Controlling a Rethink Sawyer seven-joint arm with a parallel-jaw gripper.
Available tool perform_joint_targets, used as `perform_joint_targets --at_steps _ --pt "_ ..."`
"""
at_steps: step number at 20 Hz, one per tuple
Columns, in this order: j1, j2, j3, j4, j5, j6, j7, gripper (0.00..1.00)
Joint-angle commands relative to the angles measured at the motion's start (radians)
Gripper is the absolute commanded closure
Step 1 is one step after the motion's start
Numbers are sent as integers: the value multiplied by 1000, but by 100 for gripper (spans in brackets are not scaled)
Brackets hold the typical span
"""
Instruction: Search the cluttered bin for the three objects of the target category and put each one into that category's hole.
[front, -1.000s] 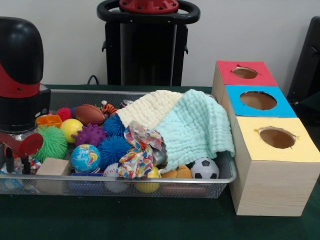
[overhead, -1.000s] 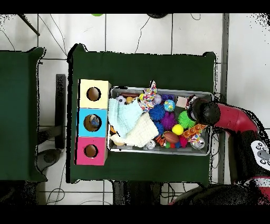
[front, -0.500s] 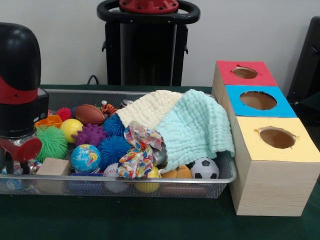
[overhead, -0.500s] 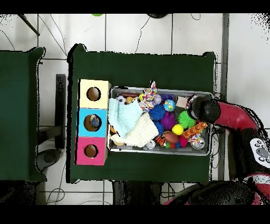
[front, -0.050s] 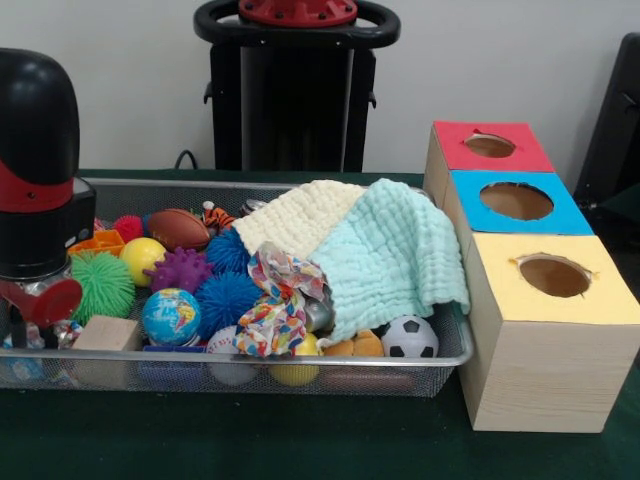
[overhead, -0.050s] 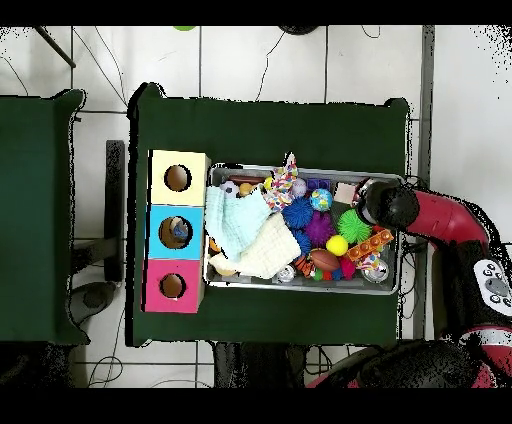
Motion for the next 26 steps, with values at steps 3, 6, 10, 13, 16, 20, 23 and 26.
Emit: perform_joint_targets --at_steps 3,6,10,13,16,20,23,26 --pt "-5 117 6 -22 -80 68 -188 0" --pt "-3 107 3 -6 -83 56 -181 100" --pt "11 96 -10 -5 -82 71 -170 100" --pt "19 85 -21 4 -72 78 -142 100" --pt "26 75 -28 7 -66 69 -118 100" --pt "41 41 -37 32 -52 63 -89 100" --pt "52 -23 -41 80 -36 72 -83 100" --pt "59 -89 -37 124 -9 103 -89 100"
